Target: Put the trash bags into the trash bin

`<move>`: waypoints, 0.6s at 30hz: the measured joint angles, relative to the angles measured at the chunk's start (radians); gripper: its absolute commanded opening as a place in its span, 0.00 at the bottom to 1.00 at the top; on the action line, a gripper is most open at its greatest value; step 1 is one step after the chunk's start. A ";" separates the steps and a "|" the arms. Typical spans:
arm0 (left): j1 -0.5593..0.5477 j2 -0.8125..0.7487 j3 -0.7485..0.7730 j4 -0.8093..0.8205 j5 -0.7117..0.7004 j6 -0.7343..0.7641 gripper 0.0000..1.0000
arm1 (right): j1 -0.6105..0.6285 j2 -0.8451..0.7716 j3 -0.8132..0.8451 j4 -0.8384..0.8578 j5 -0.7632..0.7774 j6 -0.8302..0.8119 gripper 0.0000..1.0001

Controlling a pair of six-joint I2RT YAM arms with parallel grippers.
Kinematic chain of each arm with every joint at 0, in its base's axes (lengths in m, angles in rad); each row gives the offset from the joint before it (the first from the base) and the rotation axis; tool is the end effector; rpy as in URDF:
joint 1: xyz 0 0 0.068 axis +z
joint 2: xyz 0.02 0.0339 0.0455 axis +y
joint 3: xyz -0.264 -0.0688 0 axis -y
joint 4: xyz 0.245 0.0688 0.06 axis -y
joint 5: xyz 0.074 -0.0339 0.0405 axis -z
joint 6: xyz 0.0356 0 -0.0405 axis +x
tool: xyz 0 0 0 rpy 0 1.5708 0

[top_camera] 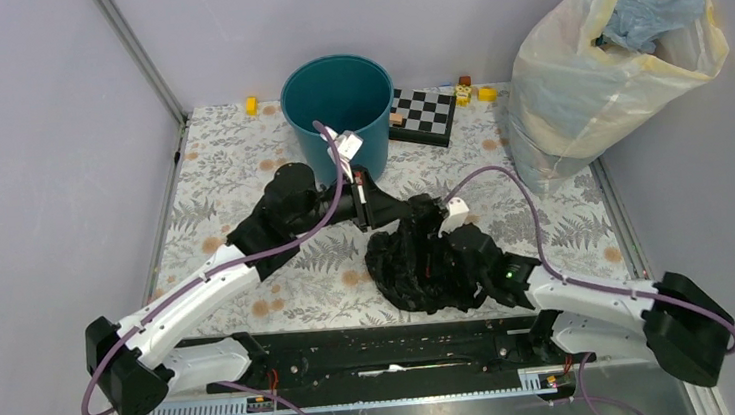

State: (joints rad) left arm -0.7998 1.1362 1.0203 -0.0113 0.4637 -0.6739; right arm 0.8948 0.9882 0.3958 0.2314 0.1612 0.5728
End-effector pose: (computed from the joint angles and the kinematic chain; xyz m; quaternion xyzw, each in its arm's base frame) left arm 0.1726 -0.2005 0.3708 0.1975 0.7195 -0.5598 0.3603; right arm 0.1381 0.1631 0.2084 -0.0862 0.8166 0.3304 0.4653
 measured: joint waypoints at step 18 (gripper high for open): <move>-0.029 0.054 0.077 -0.047 -0.132 0.000 0.00 | 0.015 0.199 -0.173 0.514 -0.112 -0.179 0.00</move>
State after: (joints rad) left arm -0.8288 1.1900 1.0977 -0.0578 0.3321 -0.6735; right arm 0.9100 1.1873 0.2230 0.7456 0.0490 0.3943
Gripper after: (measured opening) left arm 0.002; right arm 0.014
